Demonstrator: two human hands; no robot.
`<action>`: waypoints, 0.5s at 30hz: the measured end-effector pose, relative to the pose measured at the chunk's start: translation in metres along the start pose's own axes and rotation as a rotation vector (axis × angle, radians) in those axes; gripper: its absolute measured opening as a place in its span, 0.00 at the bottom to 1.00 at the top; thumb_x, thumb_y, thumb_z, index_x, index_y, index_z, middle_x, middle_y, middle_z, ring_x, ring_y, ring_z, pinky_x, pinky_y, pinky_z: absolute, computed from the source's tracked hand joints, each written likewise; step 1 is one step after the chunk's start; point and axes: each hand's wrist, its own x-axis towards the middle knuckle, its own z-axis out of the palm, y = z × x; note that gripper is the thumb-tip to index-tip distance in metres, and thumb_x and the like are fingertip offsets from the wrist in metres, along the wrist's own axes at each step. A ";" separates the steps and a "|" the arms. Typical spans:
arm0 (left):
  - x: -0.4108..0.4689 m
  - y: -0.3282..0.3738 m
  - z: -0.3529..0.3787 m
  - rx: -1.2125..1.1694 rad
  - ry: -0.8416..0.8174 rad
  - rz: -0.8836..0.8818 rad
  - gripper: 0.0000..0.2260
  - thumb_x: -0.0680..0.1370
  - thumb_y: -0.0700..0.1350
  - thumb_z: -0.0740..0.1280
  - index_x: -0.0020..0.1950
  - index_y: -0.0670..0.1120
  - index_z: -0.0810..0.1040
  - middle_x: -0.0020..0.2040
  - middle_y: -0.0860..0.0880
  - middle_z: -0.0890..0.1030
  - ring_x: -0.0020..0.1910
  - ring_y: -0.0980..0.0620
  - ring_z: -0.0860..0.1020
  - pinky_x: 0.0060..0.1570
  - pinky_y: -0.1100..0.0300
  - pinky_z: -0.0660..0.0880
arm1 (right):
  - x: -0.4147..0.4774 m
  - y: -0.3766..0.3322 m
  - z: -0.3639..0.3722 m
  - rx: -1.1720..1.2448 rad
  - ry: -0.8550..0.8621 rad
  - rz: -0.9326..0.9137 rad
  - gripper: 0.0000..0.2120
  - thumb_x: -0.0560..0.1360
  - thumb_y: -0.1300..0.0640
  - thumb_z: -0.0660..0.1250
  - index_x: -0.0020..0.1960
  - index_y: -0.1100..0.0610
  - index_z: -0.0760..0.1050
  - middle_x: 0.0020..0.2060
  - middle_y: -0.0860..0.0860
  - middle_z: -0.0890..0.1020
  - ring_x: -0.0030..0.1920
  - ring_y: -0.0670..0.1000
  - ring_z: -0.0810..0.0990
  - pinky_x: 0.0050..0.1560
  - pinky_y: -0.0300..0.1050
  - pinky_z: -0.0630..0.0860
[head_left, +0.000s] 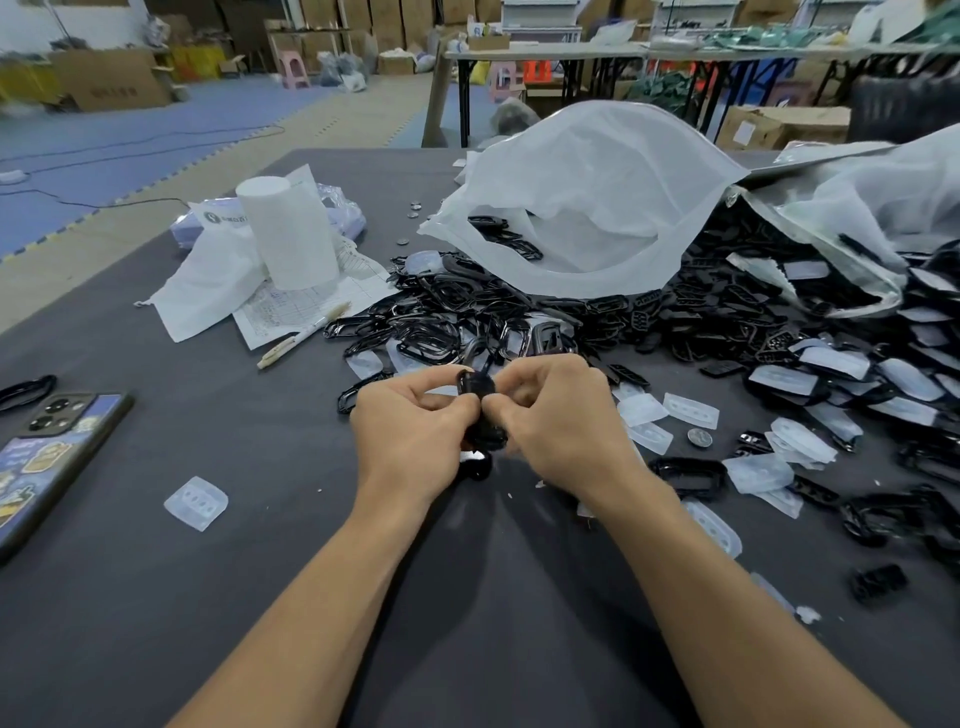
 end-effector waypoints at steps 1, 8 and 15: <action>0.000 0.000 0.000 0.013 0.005 0.015 0.14 0.70 0.33 0.73 0.42 0.53 0.88 0.32 0.46 0.86 0.28 0.52 0.83 0.28 0.61 0.78 | 0.002 0.000 -0.008 -0.024 0.026 -0.013 0.04 0.74 0.56 0.75 0.40 0.52 0.85 0.29 0.46 0.84 0.30 0.45 0.81 0.35 0.38 0.77; 0.000 -0.005 -0.001 0.048 0.019 0.041 0.17 0.71 0.34 0.72 0.41 0.58 0.88 0.32 0.49 0.86 0.27 0.53 0.80 0.31 0.57 0.81 | 0.008 0.031 -0.086 -0.563 0.119 0.237 0.17 0.74 0.65 0.71 0.39 0.42 0.82 0.46 0.49 0.88 0.51 0.55 0.84 0.61 0.53 0.80; -0.009 -0.004 0.006 0.169 -0.053 0.110 0.20 0.74 0.40 0.70 0.46 0.69 0.85 0.32 0.50 0.85 0.29 0.53 0.76 0.40 0.52 0.81 | 0.004 0.053 -0.089 -0.459 -0.007 0.309 0.19 0.72 0.65 0.74 0.37 0.40 0.81 0.42 0.44 0.82 0.45 0.48 0.79 0.50 0.42 0.78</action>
